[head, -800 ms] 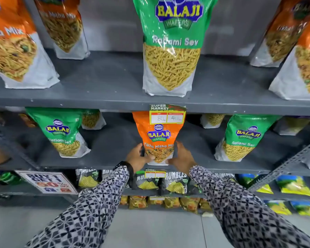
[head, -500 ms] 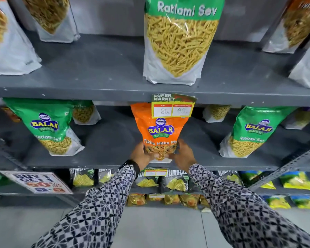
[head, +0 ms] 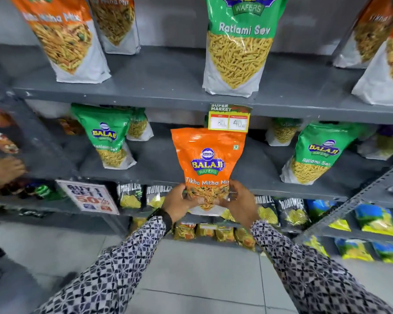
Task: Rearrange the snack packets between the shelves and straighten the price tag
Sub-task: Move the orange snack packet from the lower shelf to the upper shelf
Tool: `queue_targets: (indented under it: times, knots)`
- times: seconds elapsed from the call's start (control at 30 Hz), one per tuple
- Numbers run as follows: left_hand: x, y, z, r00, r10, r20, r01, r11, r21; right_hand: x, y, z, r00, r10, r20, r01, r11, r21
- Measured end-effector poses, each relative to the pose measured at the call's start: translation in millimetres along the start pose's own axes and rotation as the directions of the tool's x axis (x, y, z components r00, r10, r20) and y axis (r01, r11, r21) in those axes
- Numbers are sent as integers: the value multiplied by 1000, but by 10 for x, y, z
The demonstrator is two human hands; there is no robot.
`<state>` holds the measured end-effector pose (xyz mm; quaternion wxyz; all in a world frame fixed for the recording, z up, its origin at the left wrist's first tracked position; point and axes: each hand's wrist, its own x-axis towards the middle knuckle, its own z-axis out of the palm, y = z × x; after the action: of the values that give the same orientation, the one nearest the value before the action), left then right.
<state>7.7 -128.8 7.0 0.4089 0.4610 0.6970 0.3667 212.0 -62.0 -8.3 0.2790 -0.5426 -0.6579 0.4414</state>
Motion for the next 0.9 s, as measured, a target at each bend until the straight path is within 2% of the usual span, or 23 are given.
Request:
queue_targets:
  times: [0.17,0.33,0.43,0.57,0.73,0.9]
  knots:
    - [-616,196,-263,994,74,-77,-80,994,-75,-461,-376,-22,998,-47,-31,50,996,80]
    - [-883,489,-663,967,194,-167,-211,973,-91,-654,-885,-114,977,-200,-69,209,964,162]
    - [-939,865,-947,917,315,-244,-335,941,-45,-591,-1364,-224,942,-318,-104,333,920,204]
    - [-876,1374,-1313,807,456,-376,-466,882,69,-305,-2008,-302,871,-467,-154,492,831,259]
    - [-503,1804,-1724,693,512,-508,-495,850,181,273,-2704,-218,791,-588,-168,612,764,206]
    - [34,2074,-1974,670,518,-532,-439,854,279,877,-3128,-55,788,-591,-172,604,796,33]
